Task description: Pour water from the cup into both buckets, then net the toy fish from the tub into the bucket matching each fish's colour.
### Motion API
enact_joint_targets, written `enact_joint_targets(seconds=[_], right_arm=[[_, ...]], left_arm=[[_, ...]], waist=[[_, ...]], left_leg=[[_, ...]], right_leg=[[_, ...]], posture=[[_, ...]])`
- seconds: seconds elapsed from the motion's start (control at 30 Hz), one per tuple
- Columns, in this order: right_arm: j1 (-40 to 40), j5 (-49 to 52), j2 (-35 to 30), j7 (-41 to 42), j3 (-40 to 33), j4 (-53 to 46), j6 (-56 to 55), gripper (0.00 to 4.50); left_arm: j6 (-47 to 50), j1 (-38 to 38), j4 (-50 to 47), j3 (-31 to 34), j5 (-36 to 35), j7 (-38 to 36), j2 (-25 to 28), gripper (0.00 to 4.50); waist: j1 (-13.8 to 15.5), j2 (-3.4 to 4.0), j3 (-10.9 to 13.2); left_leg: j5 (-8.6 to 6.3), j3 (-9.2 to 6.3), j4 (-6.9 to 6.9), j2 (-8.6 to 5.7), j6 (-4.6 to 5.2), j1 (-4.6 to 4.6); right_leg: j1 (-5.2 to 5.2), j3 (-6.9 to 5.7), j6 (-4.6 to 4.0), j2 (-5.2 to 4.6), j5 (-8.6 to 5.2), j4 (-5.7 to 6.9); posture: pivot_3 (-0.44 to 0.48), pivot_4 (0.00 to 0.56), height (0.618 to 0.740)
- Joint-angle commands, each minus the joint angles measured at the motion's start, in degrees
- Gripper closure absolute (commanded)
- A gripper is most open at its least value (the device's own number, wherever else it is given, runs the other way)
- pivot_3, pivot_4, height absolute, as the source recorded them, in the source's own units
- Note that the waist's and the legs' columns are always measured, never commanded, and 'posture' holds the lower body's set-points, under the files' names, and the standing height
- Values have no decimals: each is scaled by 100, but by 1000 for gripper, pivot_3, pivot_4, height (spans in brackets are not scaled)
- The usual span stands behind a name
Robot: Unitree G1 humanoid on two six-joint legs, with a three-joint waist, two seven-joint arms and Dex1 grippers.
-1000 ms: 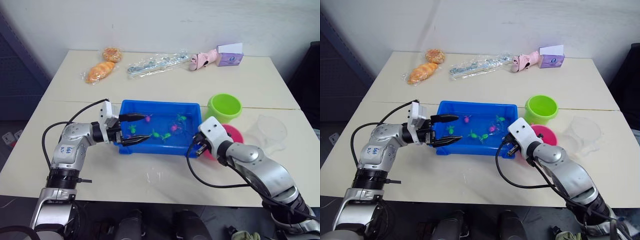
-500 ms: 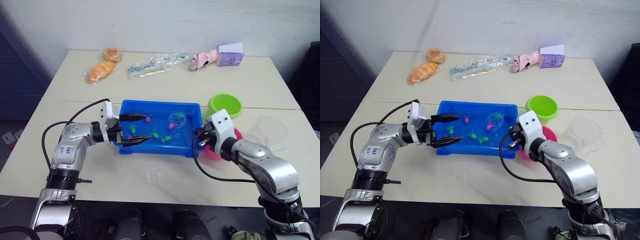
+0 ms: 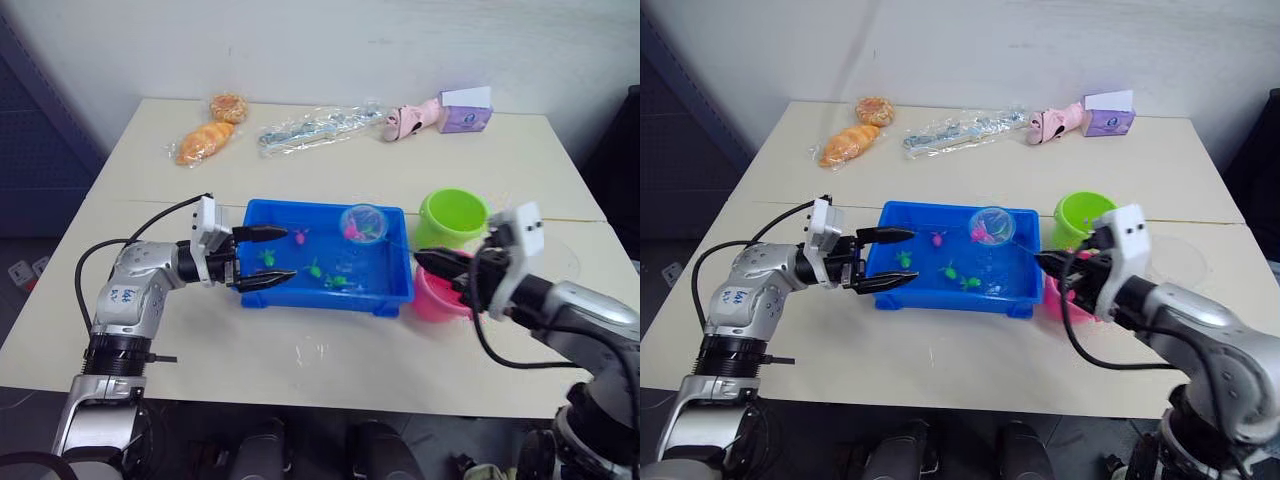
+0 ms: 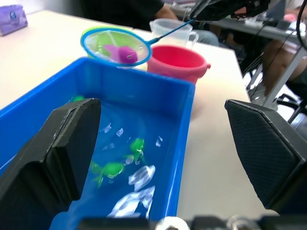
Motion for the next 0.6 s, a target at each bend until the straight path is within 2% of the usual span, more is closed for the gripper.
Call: enact_joint_targets(seconds=[0.03, 0.23, 0.33, 0.43, 0.5, 0.6], right_arm=[[460, 694, -226, 263, -988, -578, -5, 4500], [2133, 1329, -667, 241, -2554, -851, -719, 4500], [2937, 1424, -890, 261, -2896, -937, -1144, 4500], [3587, 1010, -828, 145, -2895, -1091, -1926, 4500], [4042, 566, -841, 147, -2635, -1143, -2392, 4500], [4656, -740, -903, 268, -1903, -1209, -3662, 4500]], left_arm=[[41, -245, -233, 39, -198, -3, -113, 39], [71, -469, -87, -160, -180, -186, -305, 39], [53, -558, 20, -222, -158, -261, -411, 39], [84, -588, -37, -422, -138, -368, -551, 39], [108, -598, -70, -478, -145, -404, -617, 39], [131, -618, -71, -511, -158, -417, -669, 39]], waist=[[11, 0, 0], [39, 0, 0], [11, -1, 0], [7, 0, 0], [-2, 0, 0], [-4, 0, 0]], left_leg=[[0, 0, -5, -1, 0, 1], [4, 4, -35, -6, -4, 12], [5, 14, -33, -7, -4, 19], [10, 12, -34, -5, -5, 26], [12, 14, -35, -5, -8, 28], [16, 14, -36, -3, -14, 29]], right_leg=[[1, -1, 0, 0, 0, -1], [9, -1, 1, 5, 0, -9], [12, 5, 2, 5, 1, -8], [18, 5, 3, 8, 0, -33], [18, 9, 4, 9, 1, -31], [17, 10, 5, 12, 0, -31]], posture=[[0, 150, 740], [0, 150, 740], [0, 150, 740], [0, 150, 740], [0, 150, 740], [0, 150, 740]])
